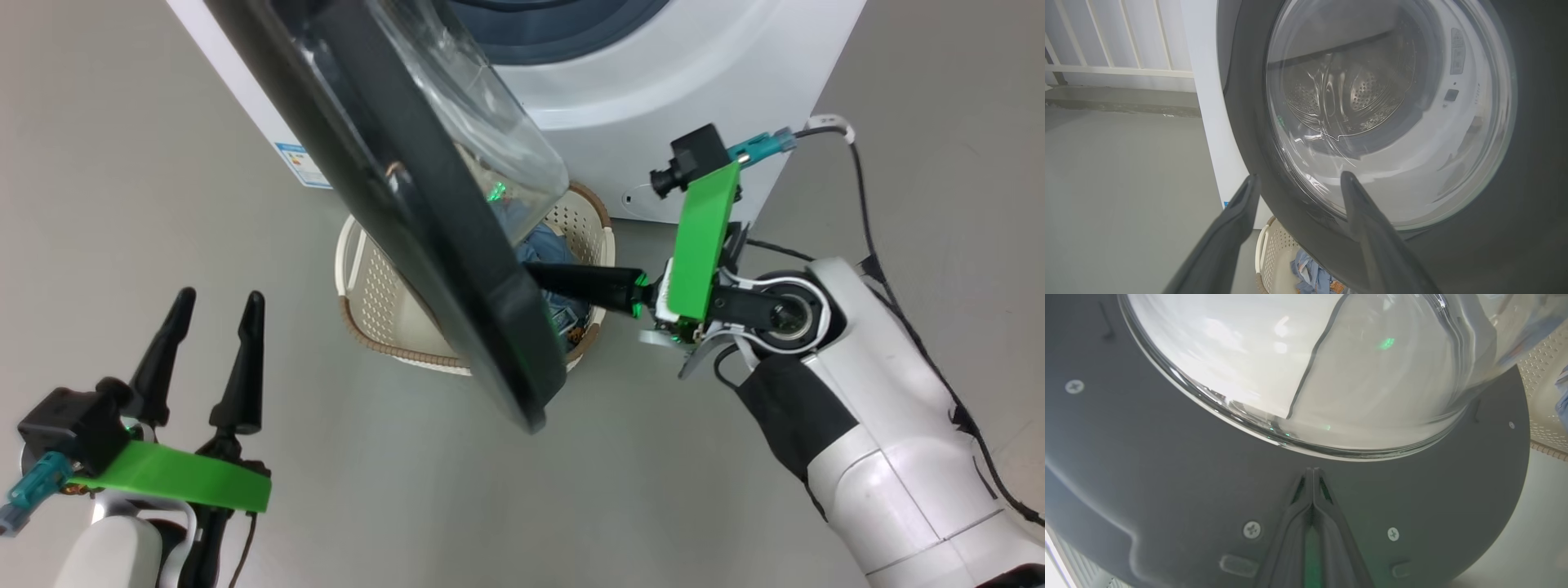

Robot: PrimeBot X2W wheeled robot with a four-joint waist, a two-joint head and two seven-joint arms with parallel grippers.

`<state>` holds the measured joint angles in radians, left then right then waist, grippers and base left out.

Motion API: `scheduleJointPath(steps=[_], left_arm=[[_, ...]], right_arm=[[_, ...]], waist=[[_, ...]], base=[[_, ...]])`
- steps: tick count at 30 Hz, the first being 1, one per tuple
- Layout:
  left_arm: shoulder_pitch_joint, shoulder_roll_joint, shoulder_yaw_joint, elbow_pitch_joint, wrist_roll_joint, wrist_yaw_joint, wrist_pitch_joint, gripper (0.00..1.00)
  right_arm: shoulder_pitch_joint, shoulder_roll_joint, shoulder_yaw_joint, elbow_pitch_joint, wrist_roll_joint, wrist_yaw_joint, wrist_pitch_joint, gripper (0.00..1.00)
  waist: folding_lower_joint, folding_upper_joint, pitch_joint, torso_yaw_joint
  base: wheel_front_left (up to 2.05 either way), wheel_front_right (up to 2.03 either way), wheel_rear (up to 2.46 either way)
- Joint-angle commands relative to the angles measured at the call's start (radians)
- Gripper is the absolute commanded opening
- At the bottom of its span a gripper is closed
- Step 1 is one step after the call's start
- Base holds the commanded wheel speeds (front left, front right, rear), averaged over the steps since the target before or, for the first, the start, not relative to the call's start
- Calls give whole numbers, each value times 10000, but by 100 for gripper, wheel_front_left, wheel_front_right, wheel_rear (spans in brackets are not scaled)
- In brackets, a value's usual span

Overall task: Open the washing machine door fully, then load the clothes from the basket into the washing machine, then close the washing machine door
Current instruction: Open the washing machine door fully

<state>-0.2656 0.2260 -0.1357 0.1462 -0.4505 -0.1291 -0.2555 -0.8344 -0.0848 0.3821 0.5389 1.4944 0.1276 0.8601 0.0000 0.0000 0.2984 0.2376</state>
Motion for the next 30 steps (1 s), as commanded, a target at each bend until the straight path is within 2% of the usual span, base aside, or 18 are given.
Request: scheduleJointPath(steps=[1, 8, 21, 30], left_arm=[[-15, 288, 427, -243, 102, -16, -63, 100], [-33, 275, 421, -225, 106, -16, -63, 100], [-47, 270, 454, -202, 104, -16, -63, 100], [55, 223, 539, -89, 153, -16, -63, 100]], right_arm=[[202, 346, 354, -392, 193, 31, -70, 0], [375, 346, 1123, -738, 801, 31, -356, 0], [553, 346, 3191, -1267, 2084, 31, -1366, 0], [629, 155, 3380, -1236, 2650, 31, -2204, 0]], waist=[[0, 0, -8, 14], [0, 0, -48, 53], [0, 0, -80, 54], [0, 0, -346, -13]], base=[[0, 0, 0], [0, 0, 0], [0, 0, 0], [0, 0, 0]])
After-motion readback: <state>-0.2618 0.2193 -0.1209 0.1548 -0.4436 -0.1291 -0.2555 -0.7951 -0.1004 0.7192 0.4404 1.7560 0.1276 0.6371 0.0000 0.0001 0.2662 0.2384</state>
